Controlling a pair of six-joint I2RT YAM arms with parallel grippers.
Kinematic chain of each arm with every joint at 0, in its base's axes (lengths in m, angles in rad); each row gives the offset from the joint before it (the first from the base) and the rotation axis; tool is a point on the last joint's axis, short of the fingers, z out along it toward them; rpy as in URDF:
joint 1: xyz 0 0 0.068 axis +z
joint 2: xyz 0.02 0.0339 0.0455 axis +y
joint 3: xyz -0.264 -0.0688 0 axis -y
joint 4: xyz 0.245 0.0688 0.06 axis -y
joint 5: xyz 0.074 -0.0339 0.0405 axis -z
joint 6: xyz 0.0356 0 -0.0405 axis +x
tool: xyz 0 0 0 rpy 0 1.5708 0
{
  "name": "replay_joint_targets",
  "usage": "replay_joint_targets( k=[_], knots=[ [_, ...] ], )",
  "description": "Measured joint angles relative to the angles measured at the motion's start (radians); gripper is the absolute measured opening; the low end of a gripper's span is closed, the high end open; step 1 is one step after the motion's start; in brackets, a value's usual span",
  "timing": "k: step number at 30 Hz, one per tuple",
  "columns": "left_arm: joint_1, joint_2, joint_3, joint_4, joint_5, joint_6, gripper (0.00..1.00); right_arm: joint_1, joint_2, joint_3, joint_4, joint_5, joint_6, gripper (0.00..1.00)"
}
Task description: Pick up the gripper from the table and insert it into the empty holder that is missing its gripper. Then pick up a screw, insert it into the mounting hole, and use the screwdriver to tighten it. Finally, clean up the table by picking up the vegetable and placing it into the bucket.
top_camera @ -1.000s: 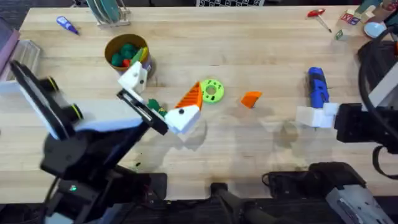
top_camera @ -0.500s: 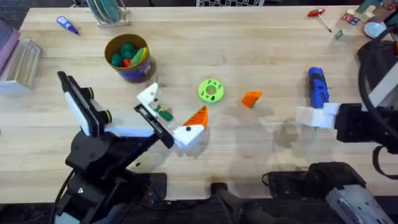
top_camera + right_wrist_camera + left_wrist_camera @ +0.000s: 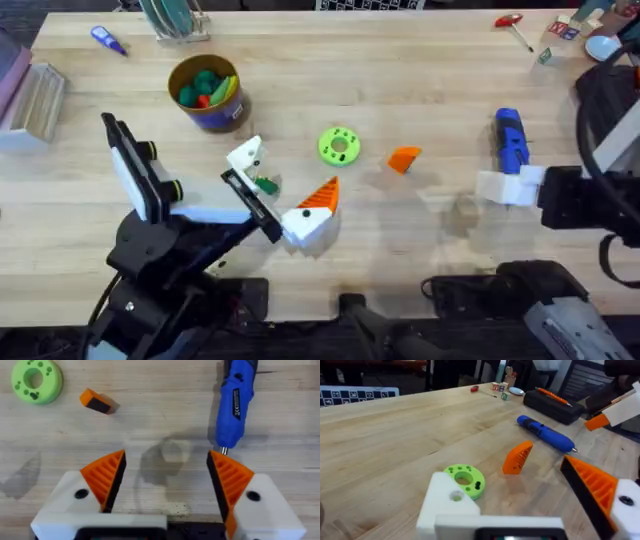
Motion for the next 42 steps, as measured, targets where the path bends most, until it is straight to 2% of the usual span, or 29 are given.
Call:
replay_joint_targets(
  k=[9, 15, 19, 25, 33, 42],
  knots=[
    [0.000, 0.000, 0.000, 0.000, -0.002, 0.000, 0.985, 0.000, 0.000, 0.000, 0.000, 0.000, 0.000, 0.980],
    [0.000, 0.000, 0.000, 0.000, -0.045, 0.000, 0.985, 0.000, 0.000, 0.000, 0.000, 0.000, 0.000, 0.980],
    [0.000, 0.000, 0.000, 0.000, -0.042, 0.000, 0.985, 0.000, 0.000, 0.000, 0.000, 0.000, 0.000, 0.980],
    [0.000, 0.000, 0.000, 0.000, 0.033, 0.000, 0.985, 0.000, 0.000, 0.000, 0.001, 0.001, 0.000, 0.980],
    [0.000, 0.000, 0.000, 0.000, 0.185, 0.027, 0.986, 0.000, 0.000, 0.000, 0.078, -0.006, 0.010, 0.980],
    [0.000, 0.000, 0.000, -0.002, 0.236, 0.034, 0.985, 0.000, 0.000, 0.000, 0.160, -0.146, 0.088, 0.980]
  ],
)
